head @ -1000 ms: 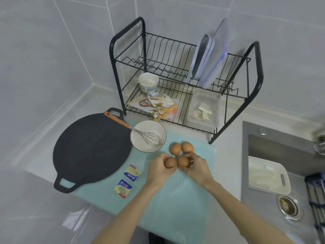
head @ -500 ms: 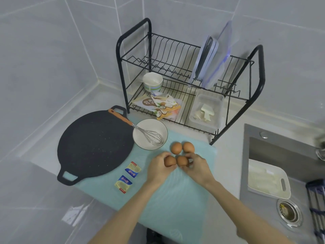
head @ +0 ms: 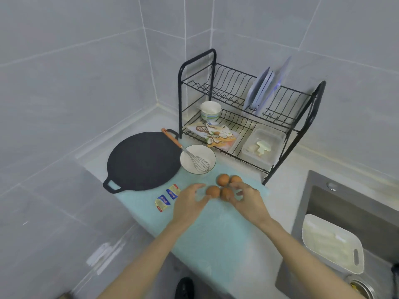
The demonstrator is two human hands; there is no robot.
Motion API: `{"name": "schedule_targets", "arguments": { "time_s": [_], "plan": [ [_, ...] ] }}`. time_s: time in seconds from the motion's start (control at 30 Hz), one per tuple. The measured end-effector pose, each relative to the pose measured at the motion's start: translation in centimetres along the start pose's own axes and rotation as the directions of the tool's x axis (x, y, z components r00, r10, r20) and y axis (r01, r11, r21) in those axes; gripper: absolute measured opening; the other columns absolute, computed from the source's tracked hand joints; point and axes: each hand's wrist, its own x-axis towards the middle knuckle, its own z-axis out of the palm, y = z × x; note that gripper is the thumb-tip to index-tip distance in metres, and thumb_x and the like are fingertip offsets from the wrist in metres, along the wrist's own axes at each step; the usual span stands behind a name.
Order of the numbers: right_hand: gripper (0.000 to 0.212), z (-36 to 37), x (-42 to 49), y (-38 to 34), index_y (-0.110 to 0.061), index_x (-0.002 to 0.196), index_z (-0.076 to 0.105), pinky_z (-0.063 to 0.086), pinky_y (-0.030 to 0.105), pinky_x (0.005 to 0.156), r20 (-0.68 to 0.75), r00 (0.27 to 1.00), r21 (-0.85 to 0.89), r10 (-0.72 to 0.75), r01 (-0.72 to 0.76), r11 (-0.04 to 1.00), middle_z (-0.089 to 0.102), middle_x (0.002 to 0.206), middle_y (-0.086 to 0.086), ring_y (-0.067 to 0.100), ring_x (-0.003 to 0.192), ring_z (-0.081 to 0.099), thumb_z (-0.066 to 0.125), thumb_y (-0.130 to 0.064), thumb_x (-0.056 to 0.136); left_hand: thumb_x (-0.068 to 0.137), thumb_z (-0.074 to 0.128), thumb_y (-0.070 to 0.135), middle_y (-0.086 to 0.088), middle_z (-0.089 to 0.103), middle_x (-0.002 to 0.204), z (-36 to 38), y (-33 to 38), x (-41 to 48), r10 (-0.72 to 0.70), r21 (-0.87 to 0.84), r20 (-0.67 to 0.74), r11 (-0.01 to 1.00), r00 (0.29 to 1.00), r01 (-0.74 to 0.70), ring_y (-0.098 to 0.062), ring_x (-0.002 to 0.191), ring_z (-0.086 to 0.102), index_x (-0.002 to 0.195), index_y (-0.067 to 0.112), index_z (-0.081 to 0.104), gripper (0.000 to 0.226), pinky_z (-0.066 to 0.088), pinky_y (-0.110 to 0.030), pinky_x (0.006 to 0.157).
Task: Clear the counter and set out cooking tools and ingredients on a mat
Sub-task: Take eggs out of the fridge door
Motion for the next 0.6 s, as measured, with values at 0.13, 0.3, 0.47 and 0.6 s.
{"name": "schedule_targets", "arguments": {
  "time_s": [0.13, 0.3, 0.47, 0.6],
  "plan": [
    [0.018, -0.8, -1.9, -1.4, -0.019, 0.103, 0.063, 0.045, 0.024, 0.082, 0.020, 0.987, 0.016, -0.160, 0.160, 0.987, 0.061, 0.102, 0.003, 0.020, 0.093, 0.060, 0.061, -0.013, 0.086, 0.086, 0.065, 0.030, 0.012, 0.061, 0.121, -1.2, 1.4, -3.6, -0.022, -0.042, -0.132, 0.999, 0.991, 0.016, -0.010, 0.101, 0.059, 0.120, 0.025, 0.061, 0.034, 0.048, -0.032, 0.090],
    [0.023, -1.7, -4.9, -3.6, -0.022, 0.108, 0.064, 0.039, 0.014, 0.080, 0.035, 0.951, -0.012, -0.308, 0.309, 0.951, 0.062, 0.098, -0.001, 0.012, 0.095, 0.054, 0.065, -0.018, 0.085, 0.087, 0.064, 0.025, 0.017, 0.063, 0.118, -3.4, 3.0, -9.9, -0.079, -0.081, -0.341, 0.995, 0.937, 0.054, -0.007, 0.098, 0.060, 0.114, 0.028, 0.064, 0.027, 0.050, -0.033, 0.089],
    [0.028, -2.7, -9.1, -7.4, -0.023, 0.114, 0.062, 0.033, -0.004, 0.069, 0.164, 0.892, 0.094, -0.422, 0.412, 0.907, 0.063, 0.107, -0.013, 0.007, 0.091, 0.059, 0.064, -0.018, 0.087, 0.089, 0.061, 0.023, 0.020, 0.063, 0.113, -6.2, 4.4, -17.5, -0.124, -0.111, -0.503, 0.991, 0.856, 0.079, -0.002, 0.097, 0.058, 0.115, 0.028, 0.063, 0.026, 0.049, -0.022, 0.083],
    [0.028, -1.8, -13.7, -11.4, -0.024, 0.113, 0.062, 0.042, 0.005, 0.073, 0.229, 0.782, 0.208, -0.579, 0.542, 0.814, 0.064, 0.109, -0.010, 0.005, 0.093, 0.058, 0.063, -0.017, 0.086, 0.088, 0.063, 0.020, 0.017, 0.064, 0.113, -8.6, 4.7, -24.7, -0.165, -0.139, -0.652, 0.986, 0.740, 0.097, -0.002, 0.097, 0.059, 0.115, 0.026, 0.064, 0.028, 0.045, -0.014, 0.080]
  ]
}}
